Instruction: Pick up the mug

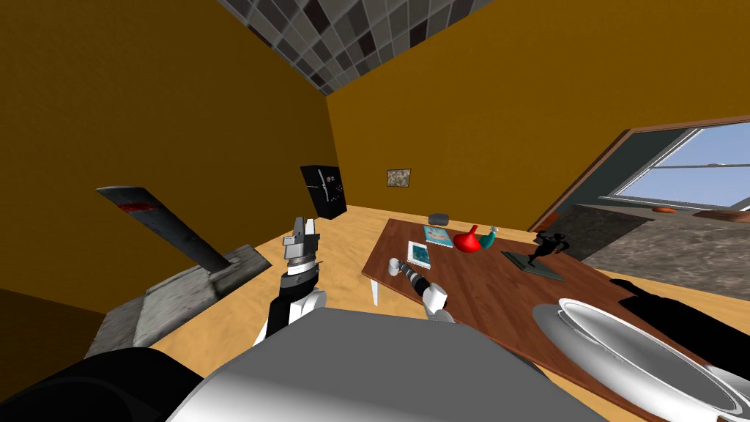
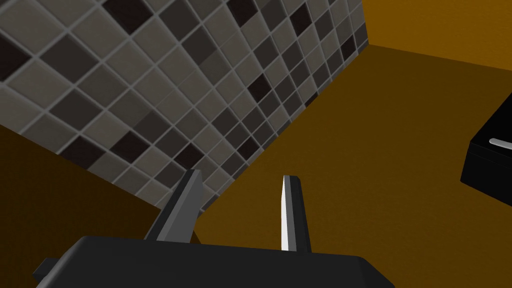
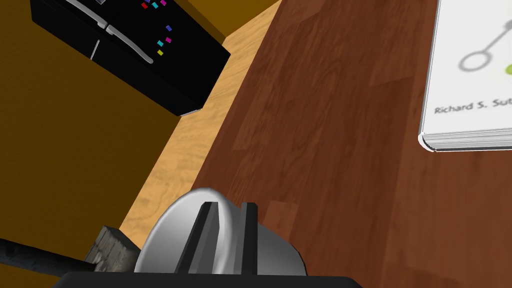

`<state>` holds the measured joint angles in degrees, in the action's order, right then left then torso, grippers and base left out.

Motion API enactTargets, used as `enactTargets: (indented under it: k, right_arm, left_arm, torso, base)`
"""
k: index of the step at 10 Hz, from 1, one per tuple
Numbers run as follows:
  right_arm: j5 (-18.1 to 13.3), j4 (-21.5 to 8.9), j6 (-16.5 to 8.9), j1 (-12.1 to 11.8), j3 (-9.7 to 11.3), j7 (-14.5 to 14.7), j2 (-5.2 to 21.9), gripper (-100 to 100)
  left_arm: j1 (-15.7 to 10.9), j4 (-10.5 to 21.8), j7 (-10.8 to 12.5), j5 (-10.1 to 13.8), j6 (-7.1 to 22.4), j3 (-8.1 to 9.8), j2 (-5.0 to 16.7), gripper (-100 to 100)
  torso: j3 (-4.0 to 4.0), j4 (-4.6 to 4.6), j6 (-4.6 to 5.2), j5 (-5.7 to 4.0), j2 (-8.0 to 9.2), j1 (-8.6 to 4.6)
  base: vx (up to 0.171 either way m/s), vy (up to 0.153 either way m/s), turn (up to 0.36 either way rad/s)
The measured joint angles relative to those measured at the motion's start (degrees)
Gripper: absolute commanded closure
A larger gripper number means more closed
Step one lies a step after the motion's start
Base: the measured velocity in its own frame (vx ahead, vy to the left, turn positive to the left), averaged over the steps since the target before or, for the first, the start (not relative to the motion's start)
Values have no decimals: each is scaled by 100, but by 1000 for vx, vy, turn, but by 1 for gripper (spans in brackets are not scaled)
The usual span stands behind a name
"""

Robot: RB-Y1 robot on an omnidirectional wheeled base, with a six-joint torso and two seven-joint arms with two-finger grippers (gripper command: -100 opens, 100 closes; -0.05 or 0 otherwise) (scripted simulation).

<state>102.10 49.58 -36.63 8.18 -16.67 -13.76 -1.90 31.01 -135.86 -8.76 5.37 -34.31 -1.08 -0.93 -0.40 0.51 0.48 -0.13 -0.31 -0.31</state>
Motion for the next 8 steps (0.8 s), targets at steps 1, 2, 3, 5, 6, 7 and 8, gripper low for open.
enactTargets:
  k: [1, 2, 3, 5, 6, 7, 8]
  right_arm:
    - [-56, -138, -57, 122, -125, 17, 11, 100]
    - [-78, -250, -97, 206, -204, 42, 20, 100]
    - [-136, -389, -150, 330, -325, 61, 24, 100]
    - [-199, -692, -246, 572, -543, 125, 51, 100]
    - [-279, -862, -326, 737, -712, 152, 64, 100]
    - [-307, -999, -370, 846, -807, 182, 73, 100]
    - [-309, -1015, -375, 854, -814, 190, 72, 0]
  left_arm:
    - [0, 0, 0, 0, 0, 0, 0, 0]
    - [0, 0, 0, 0, 0, 0, 0, 0]
    - [0, 0, 0, 0, 0, 0, 0, 0]
    - [0, 0, 0, 0, 0, 0, 0, 0]
    - [0, 0, 0, 0, 0, 0, 0, 0]
    - [0, 0, 0, 0, 0, 0, 0, 0]
    - [0, 0, 0, 0, 0, 0, 0, 0]
  torso:
    - [-1, 0, 0, 1, -1, 5]
    - [-1, 0, -1, 1, -1, 5]
    - [1, -1, -1, 1, 2, 5]
    - [2, -3, -1, 0, 1, 3]
    - [8, -5, -1, 0, 12, 3]
    - [9, -6, -4, -1, 13, 5]
    - [5, -6, -3, -1, 4, 3]
  base:
    - [-38, 16, -13]
    - [-49, 14, -20]
    - [-39, 9, -12]
    - [-58, 11, -31]
    - [-63, 15, -13]
    - [-21, 8, 1]
    - [0, 0, 0]
